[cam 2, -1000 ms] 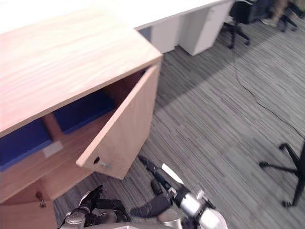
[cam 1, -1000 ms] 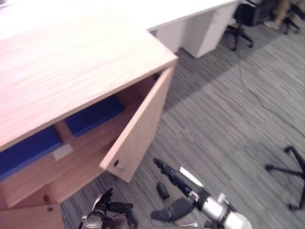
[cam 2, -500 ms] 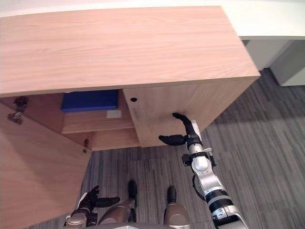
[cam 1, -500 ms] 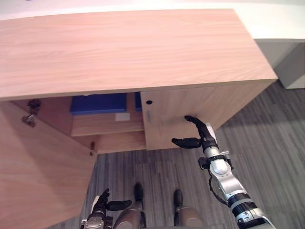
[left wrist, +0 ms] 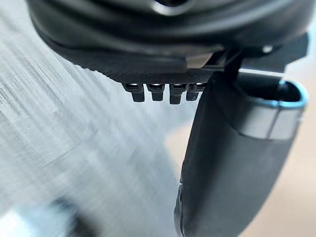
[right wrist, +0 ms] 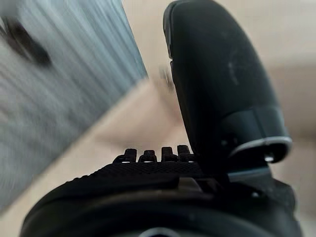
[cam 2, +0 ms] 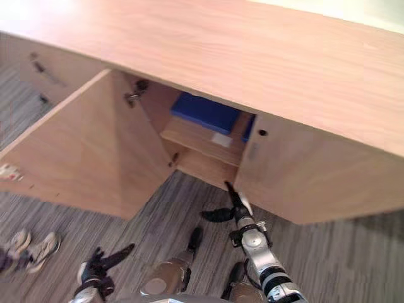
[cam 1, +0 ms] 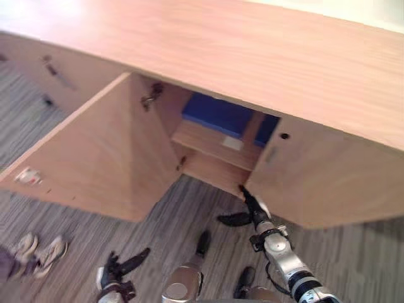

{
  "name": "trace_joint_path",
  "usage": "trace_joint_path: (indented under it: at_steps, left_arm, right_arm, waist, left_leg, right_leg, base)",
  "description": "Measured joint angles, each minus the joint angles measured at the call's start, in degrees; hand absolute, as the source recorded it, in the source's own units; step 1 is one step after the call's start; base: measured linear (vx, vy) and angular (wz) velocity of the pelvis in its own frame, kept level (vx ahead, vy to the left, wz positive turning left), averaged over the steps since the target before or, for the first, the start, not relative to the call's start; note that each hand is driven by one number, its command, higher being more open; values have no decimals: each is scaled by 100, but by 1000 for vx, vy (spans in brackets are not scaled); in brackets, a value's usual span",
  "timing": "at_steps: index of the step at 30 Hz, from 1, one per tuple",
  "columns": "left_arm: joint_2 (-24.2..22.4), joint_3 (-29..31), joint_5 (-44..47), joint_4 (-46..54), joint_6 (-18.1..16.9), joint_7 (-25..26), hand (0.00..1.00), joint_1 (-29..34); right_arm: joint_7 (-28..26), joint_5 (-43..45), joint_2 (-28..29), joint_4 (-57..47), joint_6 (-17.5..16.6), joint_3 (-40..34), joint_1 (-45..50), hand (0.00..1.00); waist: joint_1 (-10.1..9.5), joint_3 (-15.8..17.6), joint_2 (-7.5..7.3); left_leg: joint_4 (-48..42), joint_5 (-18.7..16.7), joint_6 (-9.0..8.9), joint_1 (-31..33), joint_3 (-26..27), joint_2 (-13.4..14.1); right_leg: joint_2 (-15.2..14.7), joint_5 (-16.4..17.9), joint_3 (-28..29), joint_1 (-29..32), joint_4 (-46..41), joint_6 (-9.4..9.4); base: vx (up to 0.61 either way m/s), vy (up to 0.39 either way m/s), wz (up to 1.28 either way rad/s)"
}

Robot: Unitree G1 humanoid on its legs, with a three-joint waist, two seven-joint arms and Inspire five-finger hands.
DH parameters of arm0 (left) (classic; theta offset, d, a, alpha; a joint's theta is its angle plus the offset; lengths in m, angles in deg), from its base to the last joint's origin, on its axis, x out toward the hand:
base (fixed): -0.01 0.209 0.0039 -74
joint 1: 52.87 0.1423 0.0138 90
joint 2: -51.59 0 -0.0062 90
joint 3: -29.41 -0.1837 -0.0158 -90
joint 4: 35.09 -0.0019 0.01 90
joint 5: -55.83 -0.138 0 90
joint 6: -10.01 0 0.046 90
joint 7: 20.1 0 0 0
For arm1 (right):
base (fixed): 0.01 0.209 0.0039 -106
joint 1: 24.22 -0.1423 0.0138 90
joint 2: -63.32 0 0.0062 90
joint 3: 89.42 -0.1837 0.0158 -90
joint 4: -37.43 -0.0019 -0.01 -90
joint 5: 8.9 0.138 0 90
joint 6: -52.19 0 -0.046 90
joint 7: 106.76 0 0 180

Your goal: Walk over to the cabinet, pick up the folder, carry it to the office cabinet, place the folder inside the office cabinet, then close the office cabinet door

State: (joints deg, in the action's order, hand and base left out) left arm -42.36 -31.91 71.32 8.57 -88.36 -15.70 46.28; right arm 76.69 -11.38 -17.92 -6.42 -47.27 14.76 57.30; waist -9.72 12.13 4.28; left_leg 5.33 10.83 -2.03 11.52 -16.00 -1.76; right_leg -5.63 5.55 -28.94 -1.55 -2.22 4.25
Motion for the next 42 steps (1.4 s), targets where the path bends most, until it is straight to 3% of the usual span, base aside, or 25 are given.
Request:
trace_joint_path:
  at_steps: [5, 9, 14, 20, 24, 27, 31, 36, 38, 42]
  left_arm:
    - [881, 537, 295, 427, -43, 103, 100, 8]
    - [1811, 585, 316, 880, -184, 181, 100, -190]
    - [3027, 281, 243, 1259, -458, 180, 100, -828]
    - [3276, -406, 4, 1564, -522, 157, 100, -971]
    - [2944, -79, 36, 1579, -478, 483, 100, -1002]
    - [2636, 47, 35, 1810, -495, 675, 100, -776]
    - [1862, 145, 32, 2382, -529, 698, 100, -181]
    - [690, -216, 31, 2749, -541, 698, 100, 375]
    - [139, -540, 21, 3176, -556, 698, 100, 875]
    - [-408, -951, 16, 3494, -673, 698, 100, 1405]
  right_arm:
    - [57, 7, -58, 307, 125, -175, 16, 100]
    - [122, 15, -175, 317, 147, -273, 28, 100]
    - [63, 38, -171, 226, 134, -362, 242, 100]
    - [-68, 58, -85, 109, 138, -511, 807, 100]
    - [-89, 59, -2, 75, 140, -799, 1124, 100]
    - [-87, 59, 0, 77, 140, -966, 1162, 100]
    - [-95, 59, 113, 77, 138, -1166, 1133, 100]
    - [-98, 59, 254, 125, 144, -1276, 1194, 100]
    - [-78, 59, 341, 200, 157, -1397, 1222, 100]
    - [-63, 61, 394, 200, 157, -1418, 1258, 100]
  waist:
    - [-127, -1, -49]
    - [-194, 13, -85]
    - [-182, 22, -252]
    - [-167, -18, -453]
    - [-82, -99, -664]
    - [-78, -103, -670]
    - [-86, -103, -670]
    - [-51, -103, -669]
    - [-47, -103, -669]
    - [-43, -100, -663]
  left_leg:
    - [-29, 157, 34, 7, -254, -142]
    - [-28, 156, 33, 13, -276, -176]
    - [7, 121, -1, -1, -179, -81]
    - [10, -4, 16, 8, 175, 46]
    - [9, -6, -7, -7, 440, 109]
    - [10, 0, 17, -75, 582, 120]
    - [10, -51, -1, -165, 793, 150]
    - [9, -81, 61, -168, 984, 167]
    - [9, -68, 77, -165, 1089, 162]
    - [8, -40, 100, -126, 1180, 158]
  right_leg:
    - [-72, 137, -240, -131, -97, 16]
    - [-84, 187, -224, -158, -97, -12]
    - [-17, 207, -39, -130, -97, -37]
    - [24, 226, 356, 58, -112, -82]
    - [28, 151, 639, 170, -162, -56]
    - [8, 116, 780, 177, -175, -61]
    - [-1, 61, 979, 188, -194, -63]
    - [-23, 71, 1113, 271, -198, -86]
    - [-44, 76, 1195, 307, -218, -40]
    - [-59, 53, 1321, 420, -264, 0]
  base:
    - [141, -47, 45]
    - [51, -23, 13]
    - [-76, -16, -10]
    - [-71, 13, -31]
    - [13, 6, -32]
    - [8, 23, -25]
    - [-48, 24, -23]
    - [-80, 32, -12]
    - [-34, 29, -8]
    - [-18, 22, -11]
